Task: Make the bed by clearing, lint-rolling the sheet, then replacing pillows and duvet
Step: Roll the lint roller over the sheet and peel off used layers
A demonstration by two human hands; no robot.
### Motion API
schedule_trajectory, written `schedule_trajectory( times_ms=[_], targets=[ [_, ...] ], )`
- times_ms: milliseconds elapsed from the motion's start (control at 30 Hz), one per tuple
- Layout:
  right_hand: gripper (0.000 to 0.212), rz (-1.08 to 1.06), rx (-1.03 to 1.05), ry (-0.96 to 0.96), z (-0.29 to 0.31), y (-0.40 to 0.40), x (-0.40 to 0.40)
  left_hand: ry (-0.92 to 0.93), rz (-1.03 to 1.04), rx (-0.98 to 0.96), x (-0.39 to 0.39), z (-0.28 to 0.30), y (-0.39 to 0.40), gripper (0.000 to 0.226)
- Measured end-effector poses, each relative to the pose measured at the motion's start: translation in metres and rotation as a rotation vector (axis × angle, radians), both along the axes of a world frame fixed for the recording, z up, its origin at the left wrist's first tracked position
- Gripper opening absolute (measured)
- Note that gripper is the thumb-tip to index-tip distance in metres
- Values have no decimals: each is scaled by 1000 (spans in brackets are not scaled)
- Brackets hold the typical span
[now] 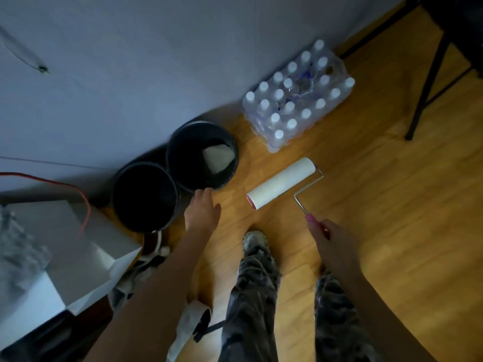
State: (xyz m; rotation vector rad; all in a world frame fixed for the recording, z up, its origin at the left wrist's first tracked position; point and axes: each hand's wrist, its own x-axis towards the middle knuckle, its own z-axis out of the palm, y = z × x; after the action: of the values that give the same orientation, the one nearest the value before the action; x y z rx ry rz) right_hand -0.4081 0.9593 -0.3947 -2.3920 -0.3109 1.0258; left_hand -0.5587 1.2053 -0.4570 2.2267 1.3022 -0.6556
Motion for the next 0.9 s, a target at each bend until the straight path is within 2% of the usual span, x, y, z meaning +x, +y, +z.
schedule_trajectory(
  times_ms=[200, 300, 467, 567, 633, 767, 900],
  targets=[
    [54, -81, 26, -4, 111, -47, -5, -56, -75, -36, -6, 114, -54, 43],
    [53, -183, 42, 9, 163, -95, -7, -123, -184, -88, 17, 174, -97, 41],
    [51, -404, 52, 32, 241, -205, -15, -136, -401, -198, 71, 255, -189, 31],
    [32, -561, 65, 27, 276, -285, -22, -140, -540, -211, 110, 291, -258, 30],
    [28, -688, 73, 9, 291, -346, -30, -153, -652, -204, 136, 309, -313, 29],
    [40, -943, 20, -16, 309, -471, -47, -165, -849, -201, 183, 329, -439, 25],
    [40, -1173, -52, -72, 329, -585, -68, -189, -1075, -247, 222, 345, -577, 29]
  ],
)
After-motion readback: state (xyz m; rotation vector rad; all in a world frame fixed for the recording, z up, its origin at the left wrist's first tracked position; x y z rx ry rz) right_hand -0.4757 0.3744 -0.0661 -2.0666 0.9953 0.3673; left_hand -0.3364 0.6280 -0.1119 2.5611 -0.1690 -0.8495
